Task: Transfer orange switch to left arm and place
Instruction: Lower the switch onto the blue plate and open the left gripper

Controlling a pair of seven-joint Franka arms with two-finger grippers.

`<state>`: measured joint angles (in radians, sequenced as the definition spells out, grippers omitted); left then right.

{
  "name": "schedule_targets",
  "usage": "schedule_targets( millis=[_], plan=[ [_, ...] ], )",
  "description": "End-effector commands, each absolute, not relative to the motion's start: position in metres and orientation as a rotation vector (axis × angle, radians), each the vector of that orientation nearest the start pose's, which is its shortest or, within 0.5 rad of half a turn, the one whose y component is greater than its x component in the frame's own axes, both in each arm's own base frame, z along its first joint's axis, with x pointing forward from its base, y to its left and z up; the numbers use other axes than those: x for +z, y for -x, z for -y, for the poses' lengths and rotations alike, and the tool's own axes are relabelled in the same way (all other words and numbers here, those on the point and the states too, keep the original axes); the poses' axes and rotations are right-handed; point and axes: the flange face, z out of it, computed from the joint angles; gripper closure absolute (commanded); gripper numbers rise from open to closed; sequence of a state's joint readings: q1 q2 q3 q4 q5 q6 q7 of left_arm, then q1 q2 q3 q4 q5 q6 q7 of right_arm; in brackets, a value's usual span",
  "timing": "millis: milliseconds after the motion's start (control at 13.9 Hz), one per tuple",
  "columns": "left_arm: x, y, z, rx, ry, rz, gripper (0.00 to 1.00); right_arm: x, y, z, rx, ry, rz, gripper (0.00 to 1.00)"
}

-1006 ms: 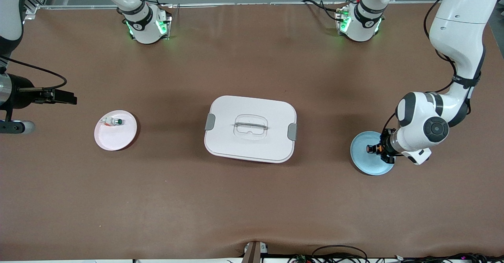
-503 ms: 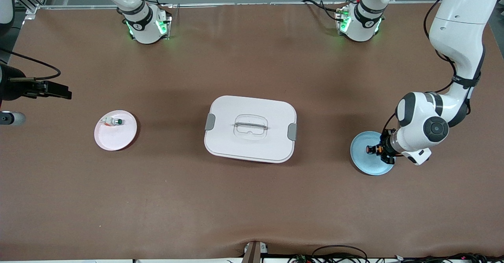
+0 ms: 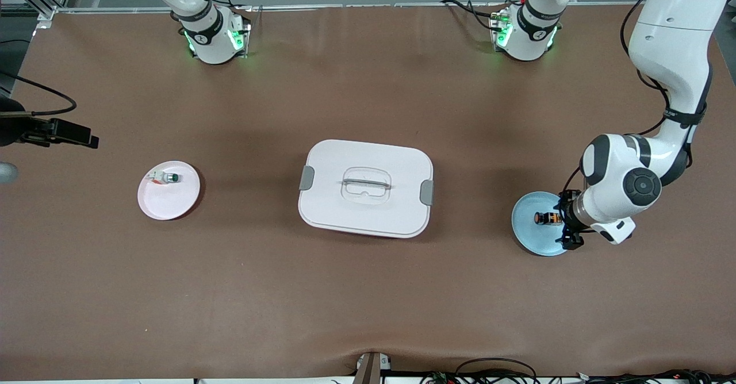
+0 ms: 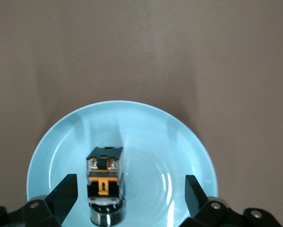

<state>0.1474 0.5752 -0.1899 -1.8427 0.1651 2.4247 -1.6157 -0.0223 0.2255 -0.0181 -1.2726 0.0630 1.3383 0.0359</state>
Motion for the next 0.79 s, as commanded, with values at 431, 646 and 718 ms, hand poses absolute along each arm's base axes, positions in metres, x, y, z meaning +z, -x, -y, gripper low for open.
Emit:
schedule_targets(
  millis=[431,646,718],
  plan=[
    [0.247,-0.647,0.022,-0.053,2.353,2.091,0.0,0.627,-0.57,0.008,0.154,3.062,-0.165,0.0],
    [0.267,-0.636,0.021,-0.005,2.645,1.798,0.0,0.629,-0.564,0.008,0.123,3.062,-0.169,0.0],
    [0.269,-0.631,0.02,0.004,2.734,1.676,0.0,0.628,-0.56,0.008,0.109,3.062,-0.171,0.0]
  ],
)
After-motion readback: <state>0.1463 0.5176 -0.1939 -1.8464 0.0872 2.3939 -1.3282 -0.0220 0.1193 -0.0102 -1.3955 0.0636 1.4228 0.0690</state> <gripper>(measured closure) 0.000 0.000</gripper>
